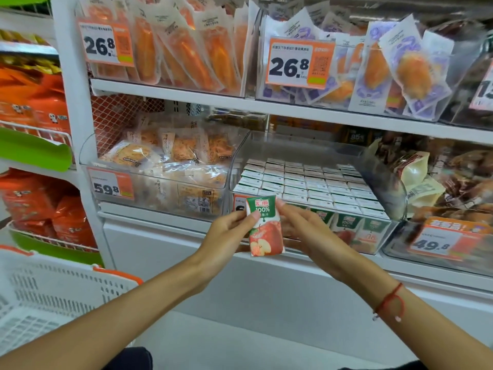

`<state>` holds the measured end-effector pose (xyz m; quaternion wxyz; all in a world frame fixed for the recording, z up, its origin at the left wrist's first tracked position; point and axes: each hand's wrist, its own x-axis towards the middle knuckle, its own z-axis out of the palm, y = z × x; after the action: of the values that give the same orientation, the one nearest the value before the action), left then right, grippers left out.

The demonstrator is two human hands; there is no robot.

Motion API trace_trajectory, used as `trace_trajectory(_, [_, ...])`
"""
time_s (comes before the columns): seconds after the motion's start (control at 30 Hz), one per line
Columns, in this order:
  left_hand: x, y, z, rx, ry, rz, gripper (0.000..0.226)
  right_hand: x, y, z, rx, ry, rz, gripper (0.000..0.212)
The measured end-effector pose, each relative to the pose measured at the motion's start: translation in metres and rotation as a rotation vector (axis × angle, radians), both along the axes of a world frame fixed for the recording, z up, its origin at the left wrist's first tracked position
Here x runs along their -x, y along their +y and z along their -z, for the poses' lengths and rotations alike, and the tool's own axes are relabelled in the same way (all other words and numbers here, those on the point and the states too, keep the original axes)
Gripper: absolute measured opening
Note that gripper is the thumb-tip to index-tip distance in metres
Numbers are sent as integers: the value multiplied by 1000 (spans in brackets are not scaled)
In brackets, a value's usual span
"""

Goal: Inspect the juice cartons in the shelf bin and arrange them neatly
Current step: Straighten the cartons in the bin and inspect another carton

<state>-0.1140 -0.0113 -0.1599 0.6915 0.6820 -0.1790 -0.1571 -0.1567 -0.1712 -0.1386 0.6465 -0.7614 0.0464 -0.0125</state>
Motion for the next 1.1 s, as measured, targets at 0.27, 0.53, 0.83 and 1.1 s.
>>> trace_trajectory(0.27, [-1, -4, 6, 16, 54, -142, 29, -3, -7, 13, 71, 71, -36, 31])
trace_trajectory(0.53, [-11, -3, 16, -12, 72, -145, 31, 2, -17, 15, 43, 69, -234, 41])
trace_trajectory(0.83, [-10, 1, 17, -47, 30, -143, 24, 2, -10, 18, 156, 0, -112, 52])
trace_trajectory(1.1, [-7, 7, 14, -51, 40, -87, 19, 9, 7, 20, 444, -234, -41, 59])
